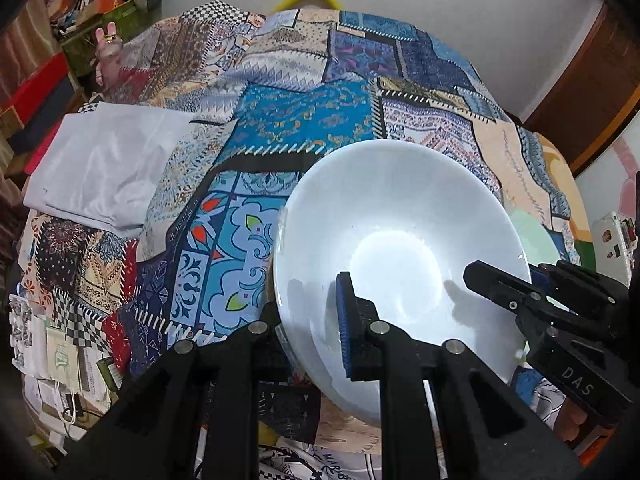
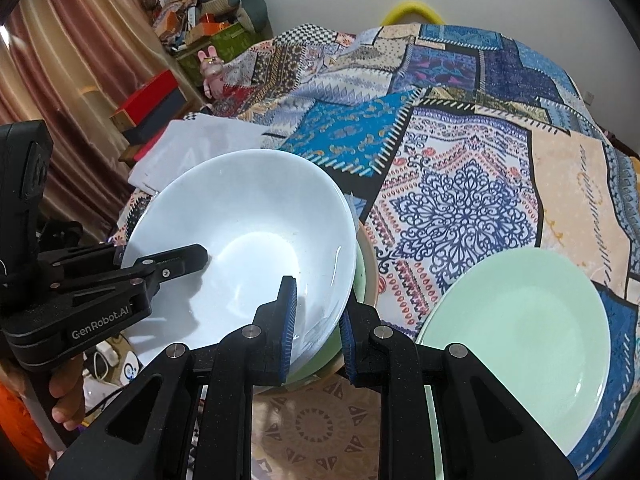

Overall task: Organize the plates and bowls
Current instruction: 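Lift the white spotted bowl and carry it over the nested bowls, then lower the white bowl into the green bowl, keeping both tools on its rim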

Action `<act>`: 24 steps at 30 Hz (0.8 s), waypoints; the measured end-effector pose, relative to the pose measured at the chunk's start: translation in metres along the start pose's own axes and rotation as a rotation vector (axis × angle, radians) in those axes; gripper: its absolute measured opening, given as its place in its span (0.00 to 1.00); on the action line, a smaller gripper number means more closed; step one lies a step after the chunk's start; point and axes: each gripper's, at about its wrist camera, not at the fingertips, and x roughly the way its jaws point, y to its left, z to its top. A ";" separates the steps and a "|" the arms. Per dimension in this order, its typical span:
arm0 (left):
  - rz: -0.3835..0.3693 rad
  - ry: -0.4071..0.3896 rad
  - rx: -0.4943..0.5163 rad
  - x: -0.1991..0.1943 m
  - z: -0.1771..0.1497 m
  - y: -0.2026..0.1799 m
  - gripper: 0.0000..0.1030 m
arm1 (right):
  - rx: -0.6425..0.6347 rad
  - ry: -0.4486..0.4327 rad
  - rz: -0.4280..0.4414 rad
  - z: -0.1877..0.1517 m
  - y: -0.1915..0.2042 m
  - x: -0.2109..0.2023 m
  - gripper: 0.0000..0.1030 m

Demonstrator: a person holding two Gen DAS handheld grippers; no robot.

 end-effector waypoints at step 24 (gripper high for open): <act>0.057 0.014 0.062 0.006 -0.002 -0.007 0.16 | -0.047 0.021 -0.043 -0.009 -0.012 0.006 0.21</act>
